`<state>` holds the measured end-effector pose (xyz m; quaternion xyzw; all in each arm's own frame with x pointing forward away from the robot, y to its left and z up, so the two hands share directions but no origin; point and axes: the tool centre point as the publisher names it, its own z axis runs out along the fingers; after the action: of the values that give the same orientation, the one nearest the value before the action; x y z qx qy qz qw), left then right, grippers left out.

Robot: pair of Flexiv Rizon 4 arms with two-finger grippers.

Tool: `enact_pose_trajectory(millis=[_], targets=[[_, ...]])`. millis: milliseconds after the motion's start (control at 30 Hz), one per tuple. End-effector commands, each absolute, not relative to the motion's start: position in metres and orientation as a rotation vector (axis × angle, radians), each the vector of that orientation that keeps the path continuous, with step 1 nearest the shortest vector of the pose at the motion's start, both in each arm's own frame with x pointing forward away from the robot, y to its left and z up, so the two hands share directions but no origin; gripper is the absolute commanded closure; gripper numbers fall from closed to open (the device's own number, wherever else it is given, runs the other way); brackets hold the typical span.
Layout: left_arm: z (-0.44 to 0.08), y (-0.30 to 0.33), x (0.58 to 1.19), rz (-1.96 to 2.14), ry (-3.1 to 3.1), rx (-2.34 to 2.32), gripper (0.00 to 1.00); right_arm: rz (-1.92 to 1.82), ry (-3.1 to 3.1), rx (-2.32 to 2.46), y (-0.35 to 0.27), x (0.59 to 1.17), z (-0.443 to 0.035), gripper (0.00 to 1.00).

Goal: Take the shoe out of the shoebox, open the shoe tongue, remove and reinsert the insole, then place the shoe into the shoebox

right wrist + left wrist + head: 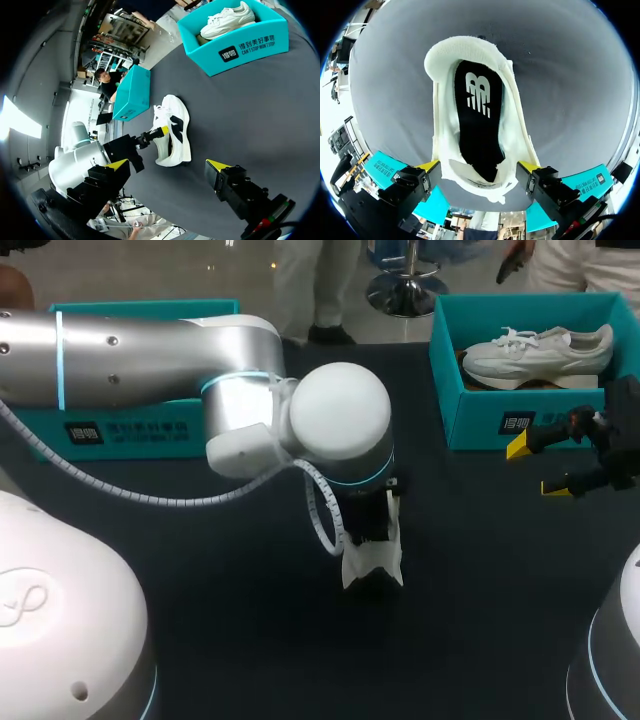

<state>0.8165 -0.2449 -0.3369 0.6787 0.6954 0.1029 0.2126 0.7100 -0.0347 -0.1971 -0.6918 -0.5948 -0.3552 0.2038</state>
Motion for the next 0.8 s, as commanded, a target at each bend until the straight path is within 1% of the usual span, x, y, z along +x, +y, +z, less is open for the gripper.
enact_pose_trajectory(millis=[33, 400, 433, 467, 500, 533, 567, 600, 633, 667, 767, 800], targets=[[-0.327, -0.243, 0.821, 0.281, 1.933, 1.886, 0.0, -0.988, -1.659, -1.934, -0.034, 0.71, -0.197, 0.0], [-0.294, -0.242, 0.837, 0.257, 1.95, 1.883, 0.0, -0.988, -1.659, -1.934, -0.034, 0.71, -0.197, 0.0], [-0.29, -0.242, 0.839, 0.231, 1.963, 1.886, 0.02, -0.988, -1.659, -1.934, -0.034, 0.71, -0.197, 0.0], [-0.287, -0.241, 0.841, 0.236, 1.963, 1.883, 0.1, -0.988, -1.659, -1.934, -0.034, 0.71, -0.197, 0.0], [-0.284, -0.24, 0.843, 0.249, 1.962, 1.882, 0.14, -0.988, -1.659, -1.934, -0.034, 0.71, -0.197, 0.0], [-0.281, -0.239, 0.844, 0.249, 1.962, 1.882, 0.26, -0.988, -1.659, -1.934, -0.034, 0.71, -0.197, 0.0], [-0.278, -0.238, 0.846, 0.246, 1.963, 1.882, 0.31, -0.988, -1.659, -1.934, -0.034, 0.71, -0.197, 0.0], [-0.275, -0.237, 0.848, 0.253, 1.96, 1.881, 0.3, -0.988, -1.659, -1.934, -0.034, 0.71, -0.197, 0.0], [-0.272, -0.236, 0.85, 0.26, 1.959, 1.879, 0.35, -0.988, -1.659, -1.934, -0.034, 0.71, -0.197, 0.0], [-0.27, -0.234, 0.852, 0.264, 1.959, 1.88, 0.49, -0.988, -1.659, -1.934, -0.034, 0.71, -0.197, 0.0], [-0.263, -0.23, 0.859, 0.28, 1.96, 1.882, 0.57, -0.988, -1.659, -1.934, -0.034, 0.71, -0.197, 0.0], [-0.261, -0.229, 0.86, 0.28, 1.959, 1.882, 0.65, -0.988, -1.659, -1.934, -0.034, 0.71, -0.197, 0.0]])
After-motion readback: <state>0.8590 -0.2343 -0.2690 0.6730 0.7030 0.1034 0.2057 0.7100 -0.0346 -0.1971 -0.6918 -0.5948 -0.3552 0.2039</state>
